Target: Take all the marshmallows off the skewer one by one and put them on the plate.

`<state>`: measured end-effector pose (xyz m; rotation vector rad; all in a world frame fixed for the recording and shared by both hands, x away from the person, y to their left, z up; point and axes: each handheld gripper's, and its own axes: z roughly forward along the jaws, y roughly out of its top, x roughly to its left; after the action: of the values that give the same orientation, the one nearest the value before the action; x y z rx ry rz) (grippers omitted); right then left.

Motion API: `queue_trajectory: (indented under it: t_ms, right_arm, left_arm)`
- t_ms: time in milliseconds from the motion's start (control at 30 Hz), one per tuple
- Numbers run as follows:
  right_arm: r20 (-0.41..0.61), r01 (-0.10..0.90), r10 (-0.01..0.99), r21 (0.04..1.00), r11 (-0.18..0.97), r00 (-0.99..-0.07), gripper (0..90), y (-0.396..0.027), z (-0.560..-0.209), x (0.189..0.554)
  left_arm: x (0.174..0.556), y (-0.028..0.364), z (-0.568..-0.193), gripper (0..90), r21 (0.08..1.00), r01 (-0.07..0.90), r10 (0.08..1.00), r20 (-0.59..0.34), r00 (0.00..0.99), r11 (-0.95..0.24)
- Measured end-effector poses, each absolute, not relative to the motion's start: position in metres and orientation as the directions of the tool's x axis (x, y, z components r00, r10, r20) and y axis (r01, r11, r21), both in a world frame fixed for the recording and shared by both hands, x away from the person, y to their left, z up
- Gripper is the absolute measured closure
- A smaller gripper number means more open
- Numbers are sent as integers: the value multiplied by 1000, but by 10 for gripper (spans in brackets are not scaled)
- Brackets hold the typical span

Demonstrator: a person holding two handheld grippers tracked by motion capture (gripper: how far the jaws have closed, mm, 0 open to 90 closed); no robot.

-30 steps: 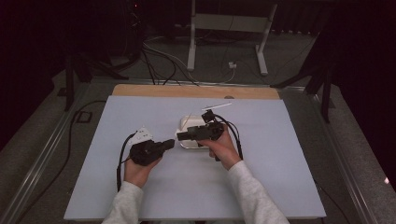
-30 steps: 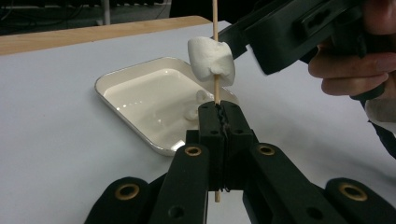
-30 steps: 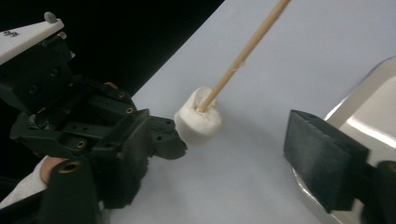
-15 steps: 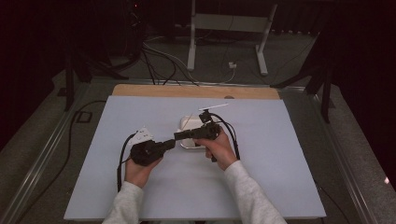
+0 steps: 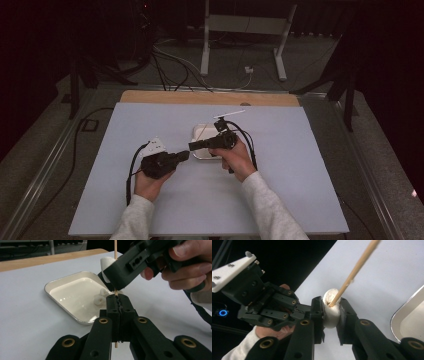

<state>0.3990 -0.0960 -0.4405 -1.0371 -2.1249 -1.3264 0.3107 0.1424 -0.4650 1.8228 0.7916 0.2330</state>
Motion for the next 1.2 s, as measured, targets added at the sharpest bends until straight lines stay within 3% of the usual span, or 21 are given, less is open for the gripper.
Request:
queue_trajectory:
  t_ms: [1200]
  right_arm:
    - [715, 799, 373, 581, 155, -592, 788, -124, -418, 411]
  left_arm:
    - [308, 153, -469, 900, 910, 348, 589, -157, 793, -225]
